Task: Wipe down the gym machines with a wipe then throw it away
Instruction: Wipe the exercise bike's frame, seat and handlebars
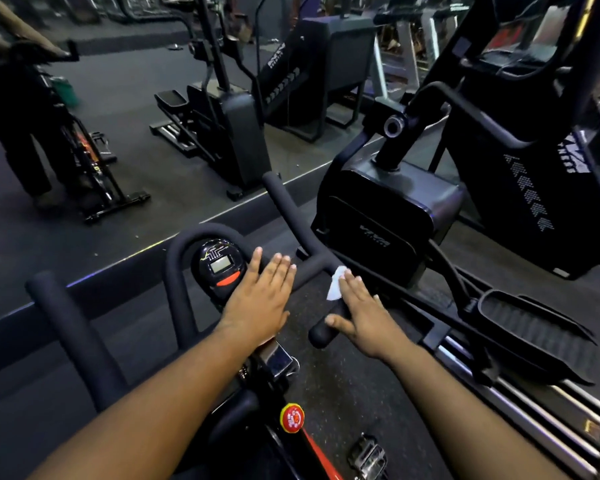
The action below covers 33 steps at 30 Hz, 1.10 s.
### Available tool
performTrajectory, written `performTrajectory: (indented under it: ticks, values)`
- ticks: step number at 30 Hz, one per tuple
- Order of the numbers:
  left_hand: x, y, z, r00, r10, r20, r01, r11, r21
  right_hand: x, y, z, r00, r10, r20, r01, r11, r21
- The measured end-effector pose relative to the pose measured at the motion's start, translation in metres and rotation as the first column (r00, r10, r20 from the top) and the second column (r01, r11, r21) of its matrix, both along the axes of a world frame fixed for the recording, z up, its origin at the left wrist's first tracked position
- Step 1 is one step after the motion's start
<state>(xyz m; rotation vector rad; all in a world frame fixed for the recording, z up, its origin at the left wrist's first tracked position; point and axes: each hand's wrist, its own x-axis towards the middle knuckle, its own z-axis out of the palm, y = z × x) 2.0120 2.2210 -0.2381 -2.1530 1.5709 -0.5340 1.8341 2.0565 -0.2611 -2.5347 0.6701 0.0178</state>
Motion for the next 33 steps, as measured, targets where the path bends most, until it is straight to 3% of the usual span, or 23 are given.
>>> performTrajectory:
  ticks: [4,12,16,18,23,27,29,33]
  values:
    - [0.000,0.002,0.000,1.000,-0.001,0.017,0.002,1.000,-0.022,0.047,-0.042,0.005,1.000,0.006,0.031,-0.008,0.999,0.044]
    - [0.001,0.000,-0.005,1.000,-0.013,-0.021,0.011,0.996,-0.093,0.038,-0.048,0.001,0.991,-0.008,0.132,0.027,0.990,-0.141]
    - [-0.002,0.001,0.000,1.000,0.000,-0.031,-0.005,0.988,-0.156,0.067,-0.054,0.012,0.947,-0.121,0.297,0.174,0.972,-0.160]
    - [-0.003,0.002,0.001,0.999,0.010,-0.032,-0.015,0.987,-0.162,0.091,-0.044,0.009,0.949,-0.143,0.281,0.197,0.964,-0.177]
    - [-0.001,0.000,-0.003,0.997,0.047,-0.054,-0.056,0.983,-0.174,0.109,-0.002,-0.003,0.973,-0.045,0.225,0.097,0.970,-0.224]
    - [-0.001,-0.001,-0.005,0.997,0.055,-0.054,-0.063,0.987,-0.148,0.092,-0.001,-0.001,0.928,0.287,0.238,-0.250,0.952,-0.174]
    - [0.000,-0.001,-0.005,0.998,0.057,-0.030,-0.061,0.987,-0.151,0.090,-0.022,0.005,0.902,0.366,0.228,-0.337,0.928,-0.157]
    - [-0.002,-0.002,-0.002,0.998,0.056,-0.007,-0.057,0.991,-0.122,0.111,-0.065,0.031,0.905,0.099,0.414,-0.043,0.989,-0.143]
